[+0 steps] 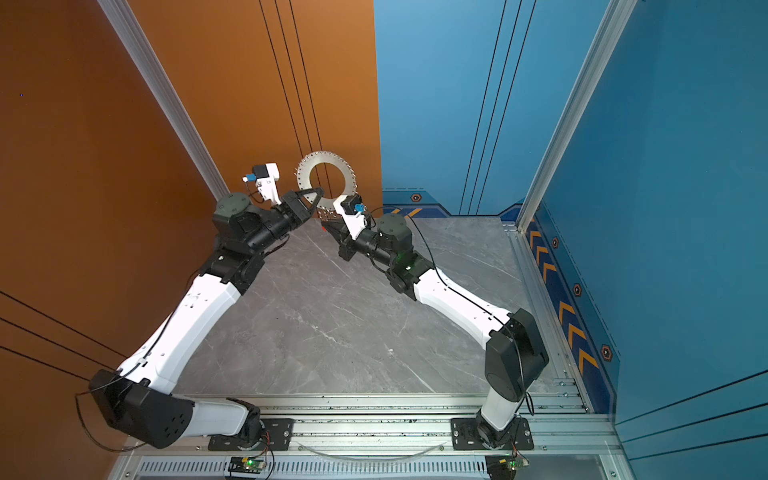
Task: Remove the keys from the keyring
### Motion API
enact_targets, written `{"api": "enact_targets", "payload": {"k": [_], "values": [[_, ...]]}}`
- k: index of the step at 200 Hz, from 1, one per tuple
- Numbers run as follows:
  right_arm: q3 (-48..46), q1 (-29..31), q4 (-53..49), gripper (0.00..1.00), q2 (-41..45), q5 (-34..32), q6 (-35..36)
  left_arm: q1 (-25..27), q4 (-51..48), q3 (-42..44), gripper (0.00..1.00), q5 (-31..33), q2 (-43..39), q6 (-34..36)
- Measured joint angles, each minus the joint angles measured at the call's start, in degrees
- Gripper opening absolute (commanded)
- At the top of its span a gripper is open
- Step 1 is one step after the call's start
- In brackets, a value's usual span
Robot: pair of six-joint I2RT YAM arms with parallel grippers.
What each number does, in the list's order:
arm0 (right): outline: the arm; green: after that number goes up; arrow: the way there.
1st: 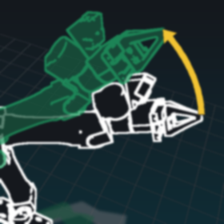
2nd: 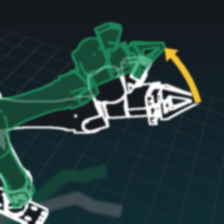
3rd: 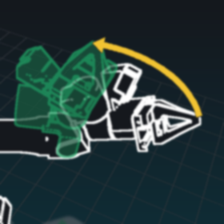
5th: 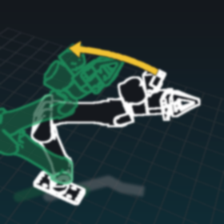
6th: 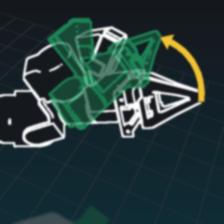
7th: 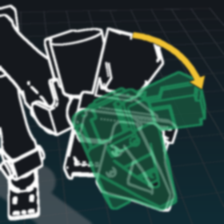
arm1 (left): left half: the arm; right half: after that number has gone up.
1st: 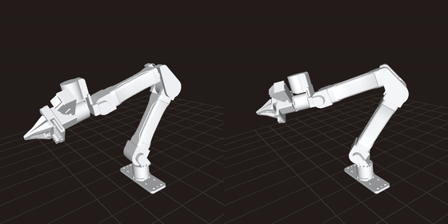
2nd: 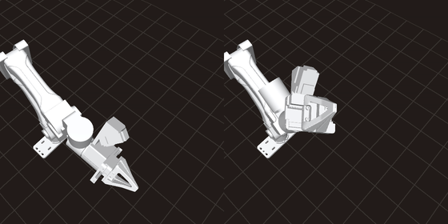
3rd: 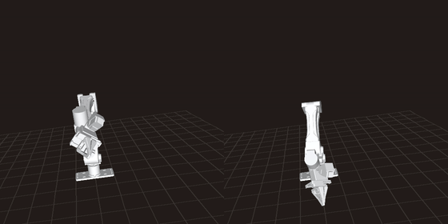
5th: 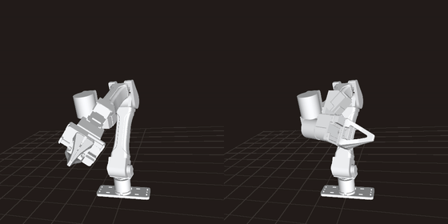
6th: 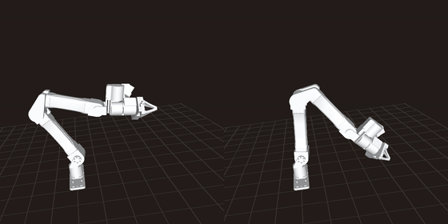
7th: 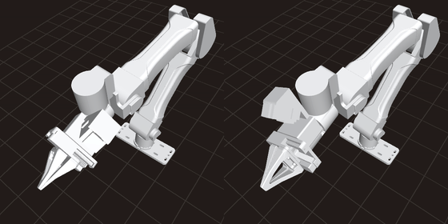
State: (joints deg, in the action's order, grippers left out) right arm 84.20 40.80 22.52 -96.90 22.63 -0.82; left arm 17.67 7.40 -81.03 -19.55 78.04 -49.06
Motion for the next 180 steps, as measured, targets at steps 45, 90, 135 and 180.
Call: {"api": "enact_targets", "payload": {"k": [45, 90, 135, 180], "values": [[-1.2, 0.4, -6.1, 0.0, 4.9, -2.6, 3.7, -0.2, -2.2, 2.8, 0.07, 3.5, -0.9, 0.0], [0.8, 1.9, -16.3, 0.0, 6.7, -6.3, 11.2, 0.5, -2.5, 4.6, 0.12, 3.7, -0.9, -0.9], [4.2, 1.9, -25.4, 0.0, 6.7, -7.9, 17.8, 1.2, -2.9, 7.3, 0.18, 3.7, -1.5, -1.9], [6.1, 1.7, -31.6, 0.0, 6.8, -8.1, 22.4, 1.5, -3.7, 9.1, 0.25, 3.7, -3.3, -2.2]]}}
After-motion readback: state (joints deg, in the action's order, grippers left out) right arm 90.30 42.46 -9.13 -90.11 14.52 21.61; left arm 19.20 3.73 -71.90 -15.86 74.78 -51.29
